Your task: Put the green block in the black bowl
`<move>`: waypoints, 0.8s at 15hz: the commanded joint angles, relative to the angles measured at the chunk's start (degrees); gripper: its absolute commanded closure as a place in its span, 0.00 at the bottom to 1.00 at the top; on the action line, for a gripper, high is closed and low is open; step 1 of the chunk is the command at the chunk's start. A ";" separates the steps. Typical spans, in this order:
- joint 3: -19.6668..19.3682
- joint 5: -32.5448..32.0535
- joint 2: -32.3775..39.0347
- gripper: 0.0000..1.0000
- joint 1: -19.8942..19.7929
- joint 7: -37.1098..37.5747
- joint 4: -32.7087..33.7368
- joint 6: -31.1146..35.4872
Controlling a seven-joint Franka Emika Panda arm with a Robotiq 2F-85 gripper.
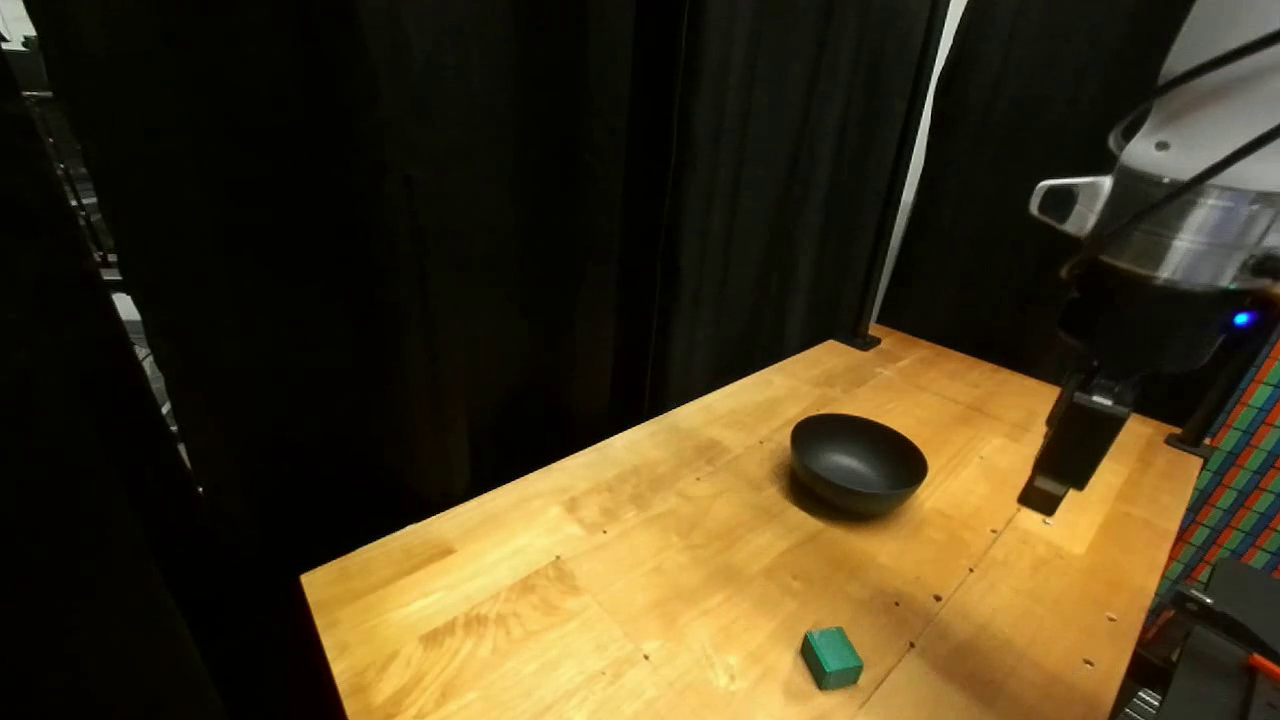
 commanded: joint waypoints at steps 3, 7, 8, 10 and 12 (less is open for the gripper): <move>3.10 3.40 14.33 0.00 3.05 7.29 -0.07 15.24; 4.56 1.46 23.80 0.00 3.14 12.11 0.24 27.66; 4.79 -0.05 26.06 0.00 2.95 13.70 0.34 30.94; 5.15 -6.60 29.93 0.00 1.65 18.54 0.55 36.50; 3.06 -12.13 33.32 0.00 2.46 22.83 1.37 39.55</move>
